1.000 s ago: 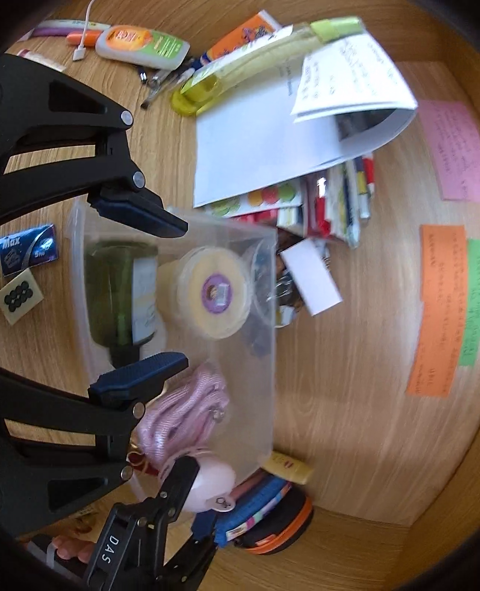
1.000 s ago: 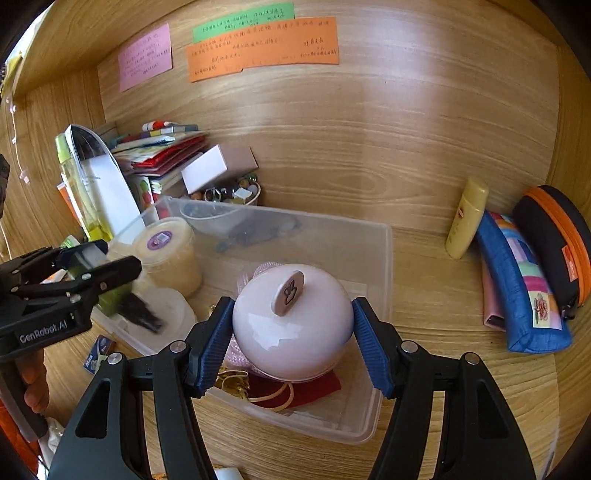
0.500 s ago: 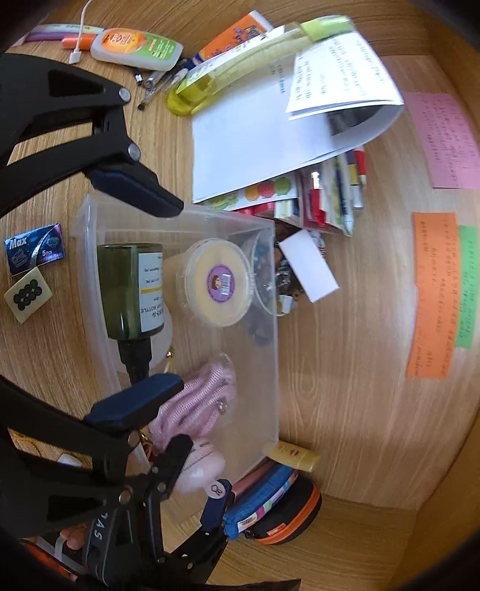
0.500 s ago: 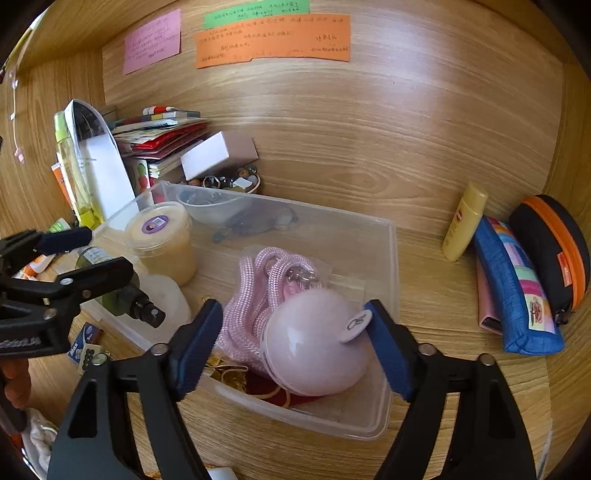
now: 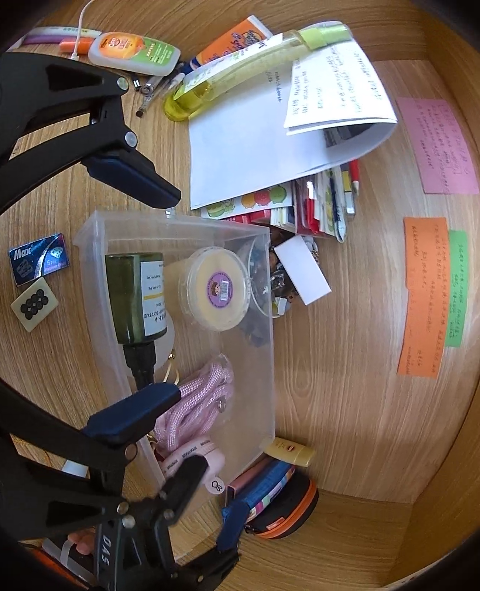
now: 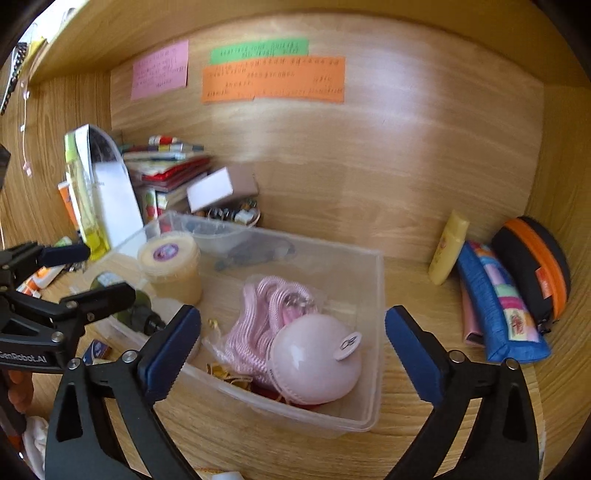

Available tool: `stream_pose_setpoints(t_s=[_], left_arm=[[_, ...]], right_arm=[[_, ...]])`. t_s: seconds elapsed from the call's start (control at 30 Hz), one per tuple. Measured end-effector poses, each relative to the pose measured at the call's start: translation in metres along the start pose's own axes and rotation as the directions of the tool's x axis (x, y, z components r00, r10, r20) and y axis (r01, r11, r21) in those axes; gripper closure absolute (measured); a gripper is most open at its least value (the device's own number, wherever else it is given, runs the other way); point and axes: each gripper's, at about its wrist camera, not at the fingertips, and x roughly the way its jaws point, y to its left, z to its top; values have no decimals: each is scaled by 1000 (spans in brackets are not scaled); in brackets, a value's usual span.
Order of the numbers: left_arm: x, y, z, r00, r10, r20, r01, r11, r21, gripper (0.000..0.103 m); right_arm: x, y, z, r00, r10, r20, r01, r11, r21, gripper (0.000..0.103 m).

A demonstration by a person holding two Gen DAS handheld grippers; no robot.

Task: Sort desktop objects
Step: 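Carry the green bottle and pink case into the clear box and release both, then grasp the white cloth bag with the left gripper while the right grasps the light blue tube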

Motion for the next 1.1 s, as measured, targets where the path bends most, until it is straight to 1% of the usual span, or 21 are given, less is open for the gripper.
stream_pose_setpoints(t_s=[0.1, 0.27, 0.33, 0.43, 0.57, 0.67, 0.73, 0.77, 0.87, 0.97, 1.07, 1.1], left_arm=[[-2, 5, 0, 1000, 6, -11, -6, 1000, -23, 7], [-26, 12, 1, 999, 18, 35, -17, 999, -33, 6], [-37, 15, -1, 999, 22, 38, -20, 999, -40, 3], [-48, 18, -6, 999, 17, 28, -15, 999, -48, 2], [-59, 20, -17, 1000, 16, 19, -15, 999, -43, 2], [-64, 16, -30, 998, 60, 31, -60, 998, -1, 2], [-63, 12, -40, 993, 116, 17, -116, 993, 31, 2], [-62, 11, -44, 991, 130, 8, -130, 991, 41, 2], [-65, 7, -58, 992, 122, -15, -122, 991, 52, 2], [-71, 6, -67, 994, 107, -27, -106, 993, 42, 2], [-77, 2, -76, 996, 81, -43, -80, 996, 37, 2], [-78, 1, -79, 996, 79, -45, -77, 996, 38, 2]], right_arm=[[-6, -3, 4, 1000, -10, 14, 10, 1000, 3, 2], [-19, -16, 9, 1000, -19, 18, 19, 999, 48, 2], [-26, -20, 9, 1000, -10, 16, 9, 998, 66, 1], [-35, -26, 5, 1000, 6, 12, -7, 996, 88, 1], [-44, -30, -6, 1000, -2, -7, 3, 996, 89, 1], [-50, -27, -18, 999, -3, -33, 4, 999, 41, 1], [-54, -26, -25, 999, -16, -37, 16, 1000, 6, 1], [-56, -26, -29, 999, -26, -44, 26, 1000, -6, 1], [-57, -27, -44, 995, -51, -81, 49, 998, -30, 1], [-56, -31, -57, 991, -62, -120, 59, 998, -25, 1], [-55, -34, -69, 986, -53, -159, 53, 999, -8, 1], [-56, -34, -73, 985, -39, -171, 39, 999, 0, 1]])
